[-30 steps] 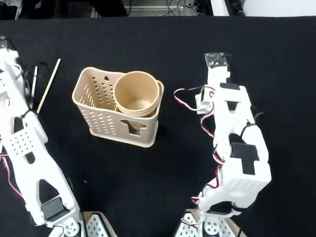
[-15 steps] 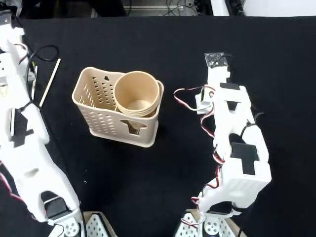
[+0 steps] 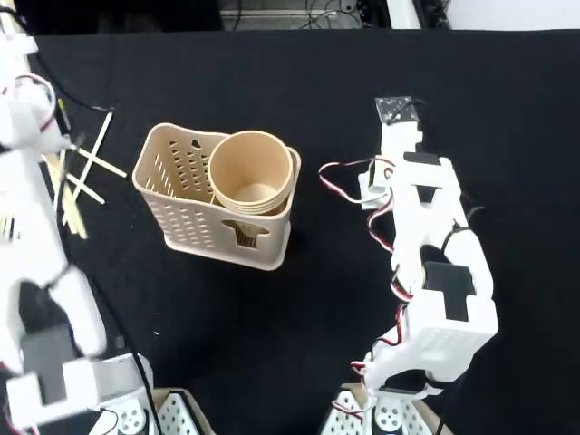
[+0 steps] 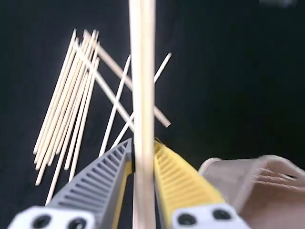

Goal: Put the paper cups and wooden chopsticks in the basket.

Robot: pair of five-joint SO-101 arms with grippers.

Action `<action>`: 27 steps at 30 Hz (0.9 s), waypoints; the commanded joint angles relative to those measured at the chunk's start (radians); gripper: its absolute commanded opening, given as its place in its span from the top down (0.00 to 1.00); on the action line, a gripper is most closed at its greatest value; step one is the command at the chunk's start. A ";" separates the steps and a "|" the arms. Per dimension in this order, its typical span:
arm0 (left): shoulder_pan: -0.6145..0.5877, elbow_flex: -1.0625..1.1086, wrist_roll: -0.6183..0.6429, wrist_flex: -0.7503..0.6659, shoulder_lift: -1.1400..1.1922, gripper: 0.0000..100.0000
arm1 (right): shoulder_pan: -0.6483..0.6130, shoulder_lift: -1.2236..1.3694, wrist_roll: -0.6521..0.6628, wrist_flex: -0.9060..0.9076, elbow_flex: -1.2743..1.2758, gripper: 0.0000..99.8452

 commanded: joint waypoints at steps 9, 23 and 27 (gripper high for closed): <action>0.196 0.591 0.074 -0.519 -0.594 0.97 | -0.012 -0.004 0.009 -0.015 -0.021 0.99; 0.285 0.909 0.074 -0.772 -0.962 0.97 | -0.014 -0.004 0.009 -0.015 -0.021 0.99; 0.289 0.937 0.077 -0.796 -0.973 0.97 | -0.014 -0.004 0.009 -0.015 -0.021 0.99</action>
